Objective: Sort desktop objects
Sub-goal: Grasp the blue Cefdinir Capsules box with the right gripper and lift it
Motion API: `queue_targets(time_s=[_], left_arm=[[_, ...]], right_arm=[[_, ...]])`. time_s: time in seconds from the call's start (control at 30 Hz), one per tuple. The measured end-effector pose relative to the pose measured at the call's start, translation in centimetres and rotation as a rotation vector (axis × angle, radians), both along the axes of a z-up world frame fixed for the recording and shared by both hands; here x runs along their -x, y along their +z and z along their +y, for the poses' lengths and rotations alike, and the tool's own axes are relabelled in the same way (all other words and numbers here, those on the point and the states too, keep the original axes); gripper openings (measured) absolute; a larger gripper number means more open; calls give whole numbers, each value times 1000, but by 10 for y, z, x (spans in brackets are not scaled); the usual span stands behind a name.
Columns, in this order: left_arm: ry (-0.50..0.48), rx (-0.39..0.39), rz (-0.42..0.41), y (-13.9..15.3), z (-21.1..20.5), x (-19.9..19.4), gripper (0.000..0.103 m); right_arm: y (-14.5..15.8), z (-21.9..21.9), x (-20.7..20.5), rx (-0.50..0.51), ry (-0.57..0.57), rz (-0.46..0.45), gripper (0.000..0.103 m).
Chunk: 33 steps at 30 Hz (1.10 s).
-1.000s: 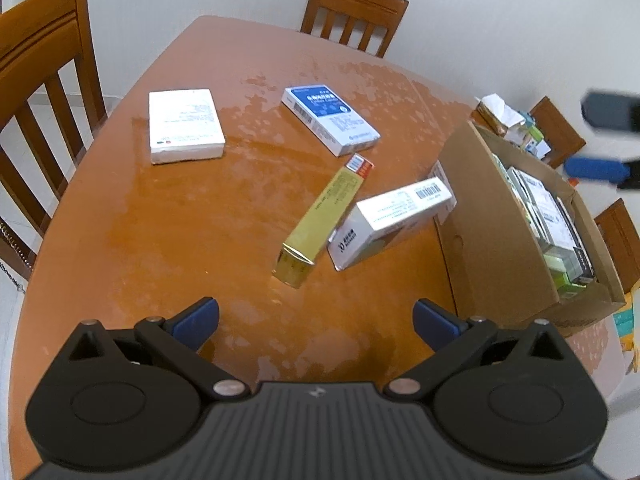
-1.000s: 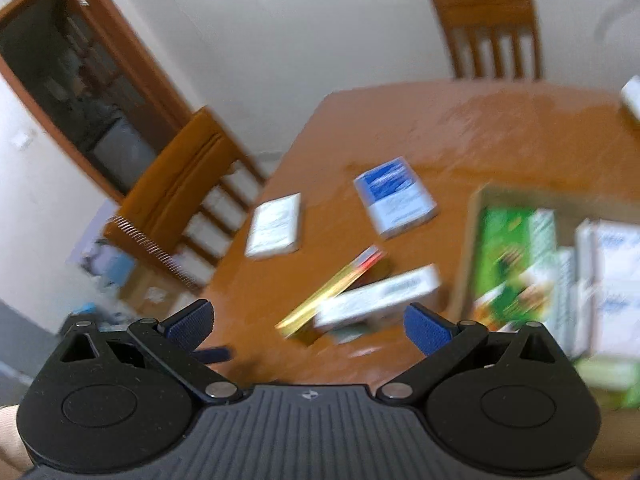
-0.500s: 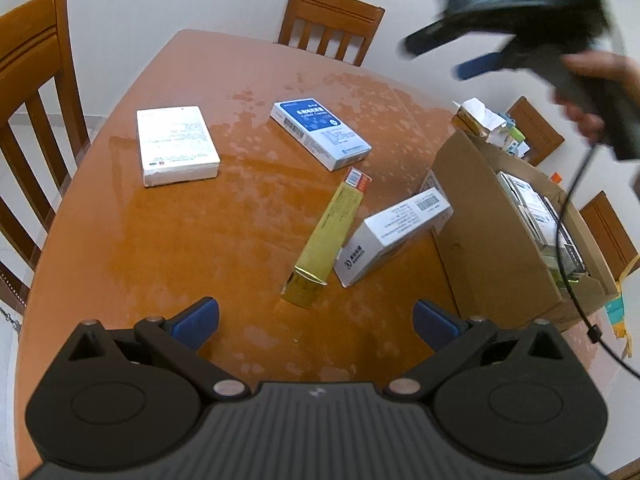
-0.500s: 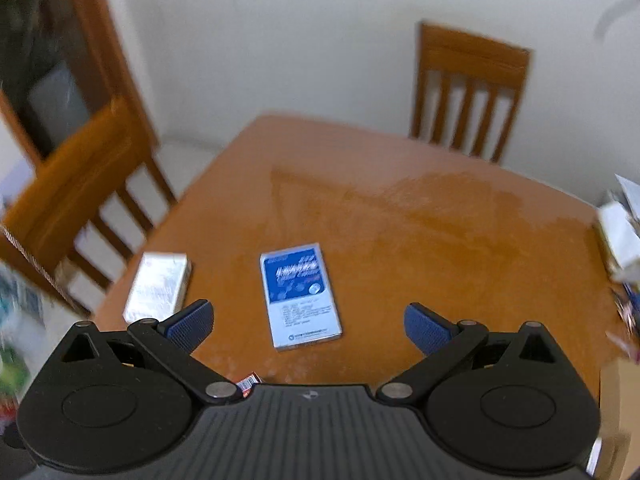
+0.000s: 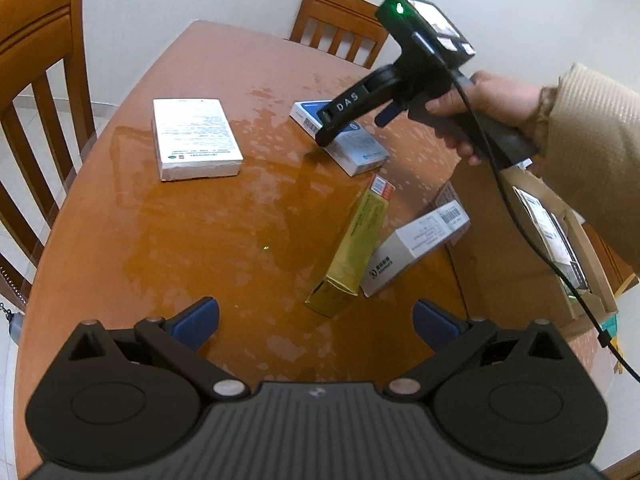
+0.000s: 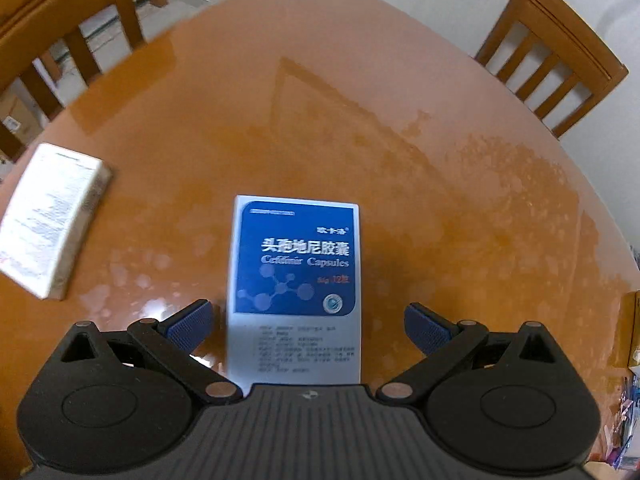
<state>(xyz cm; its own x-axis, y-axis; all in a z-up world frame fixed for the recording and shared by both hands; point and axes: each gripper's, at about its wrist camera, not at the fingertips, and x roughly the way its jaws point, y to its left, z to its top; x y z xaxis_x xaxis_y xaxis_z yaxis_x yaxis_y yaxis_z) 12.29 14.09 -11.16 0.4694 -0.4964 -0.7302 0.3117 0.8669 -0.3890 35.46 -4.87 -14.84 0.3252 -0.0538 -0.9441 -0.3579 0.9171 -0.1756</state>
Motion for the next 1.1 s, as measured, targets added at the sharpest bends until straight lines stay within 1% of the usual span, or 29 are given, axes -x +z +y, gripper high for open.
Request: queue_targets(time_s=[0.23, 0.33, 0.53, 0.57, 0.6, 0.67, 0.7, 0.77, 0.87, 1.1], left_arm=[[2, -1, 7, -3, 1, -4, 103], [-1, -8, 6, -3, 1, -5, 103], [2, -3, 2, -2, 2, -6, 103], [2, -2, 2, -2, 2, -6, 103], [3, -2, 1, -2, 2, -6, 103], [1, -2, 2, -3, 2, -6, 103], [0, -2, 3, -3, 2, -6, 103], [-1, 0, 2, -3, 2, -6, 103], [-2, 0, 1, -3, 1, -7, 103], [-4, -2, 0, -3, 1, -8, 103]], right_arm=[[-2, -4, -3, -47, -26, 19, 103], [-4, -4, -3, -52, -37, 9, 103], [-2, -4, -2, -61, -39, 24, 101], [-2, -5, -1, -65, -40, 23, 100], [0, -6, 0, -76, -42, 20, 93], [2, -7, 0, -113, -54, 34, 85], [3, -7, 0, -115, -58, 36, 82], [5, -5, -1, -104, -56, 34, 81], [8, -5, -1, -115, -63, 34, 77], [13, -1, -3, -117, -82, 26, 77]])
